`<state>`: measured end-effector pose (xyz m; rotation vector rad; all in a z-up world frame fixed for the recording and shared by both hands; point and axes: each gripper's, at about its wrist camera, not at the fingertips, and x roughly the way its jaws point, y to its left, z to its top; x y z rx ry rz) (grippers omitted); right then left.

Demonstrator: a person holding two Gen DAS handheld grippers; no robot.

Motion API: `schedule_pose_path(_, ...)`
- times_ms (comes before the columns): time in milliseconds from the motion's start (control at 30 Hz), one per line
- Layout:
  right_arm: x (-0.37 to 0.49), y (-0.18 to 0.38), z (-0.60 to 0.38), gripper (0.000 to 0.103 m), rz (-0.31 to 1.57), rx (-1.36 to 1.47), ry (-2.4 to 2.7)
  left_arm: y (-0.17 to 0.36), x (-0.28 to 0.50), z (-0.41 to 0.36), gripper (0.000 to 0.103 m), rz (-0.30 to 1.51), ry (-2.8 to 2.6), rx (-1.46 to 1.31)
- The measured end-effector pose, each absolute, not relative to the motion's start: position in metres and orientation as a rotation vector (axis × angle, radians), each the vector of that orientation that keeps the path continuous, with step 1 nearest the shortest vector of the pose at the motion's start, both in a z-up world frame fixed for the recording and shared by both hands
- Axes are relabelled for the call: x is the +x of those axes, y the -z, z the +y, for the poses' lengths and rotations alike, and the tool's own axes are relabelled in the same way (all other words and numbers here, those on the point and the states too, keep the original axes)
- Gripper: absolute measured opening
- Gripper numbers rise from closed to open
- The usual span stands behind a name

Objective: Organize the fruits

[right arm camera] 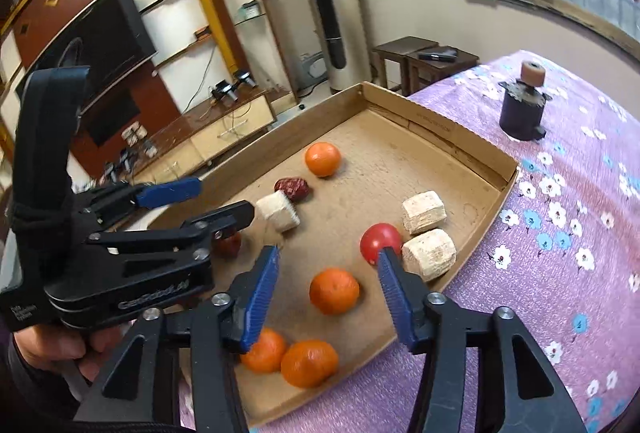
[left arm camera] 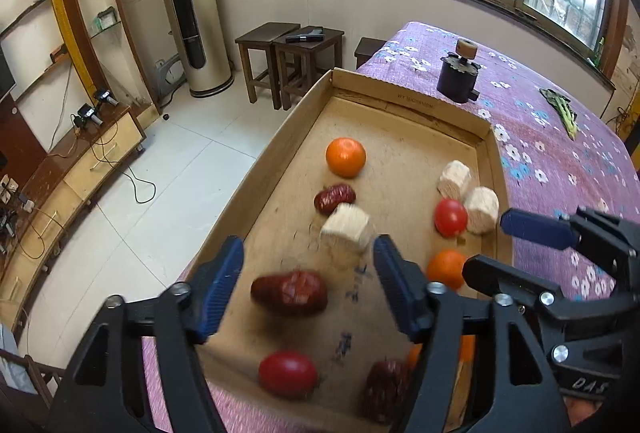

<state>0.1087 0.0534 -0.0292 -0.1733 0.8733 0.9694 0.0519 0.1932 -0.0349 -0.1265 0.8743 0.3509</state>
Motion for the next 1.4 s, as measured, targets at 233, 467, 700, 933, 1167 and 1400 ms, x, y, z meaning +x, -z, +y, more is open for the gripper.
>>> schedule_pose_path(233, 0.086, 0.027, 0.038, 0.065, 0.84, -0.236, -1.044, 0.031, 0.023, 0.181, 0.075, 0.847, -0.349, -0.087)
schedule_pose_path(467, 0.07, 0.025, 0.019, 0.077, 0.795, -0.276, -1.098, 0.032, 0.002, 0.164, 0.079, 0.825, -0.349, -0.029)
schedule_pose_path(700, 0.056, 0.021, 0.003, 0.086, 0.753, -0.326, -1.123, 0.033, -0.011, 0.152, 0.079, 0.826, -0.328, -0.014)
schedule_pose_path(933, 0.048, 0.019, -0.001, 0.086, 0.725, -0.37, -1.133, 0.033, -0.022, 0.136, 0.079, 0.813, -0.304, 0.014)
schedule_pose_path(1167, 0.041, 0.018, -0.006, 0.089, 0.684, -0.379, -1.146, 0.029, -0.035, 0.125, 0.085, 0.776, -0.309, 0.047)
schedule_pose_path(1400, 0.03, 0.024, -0.008, 0.089, 0.655, -0.426, -1.148, 0.031, -0.043, 0.119, 0.085, 0.777, -0.295, 0.047)
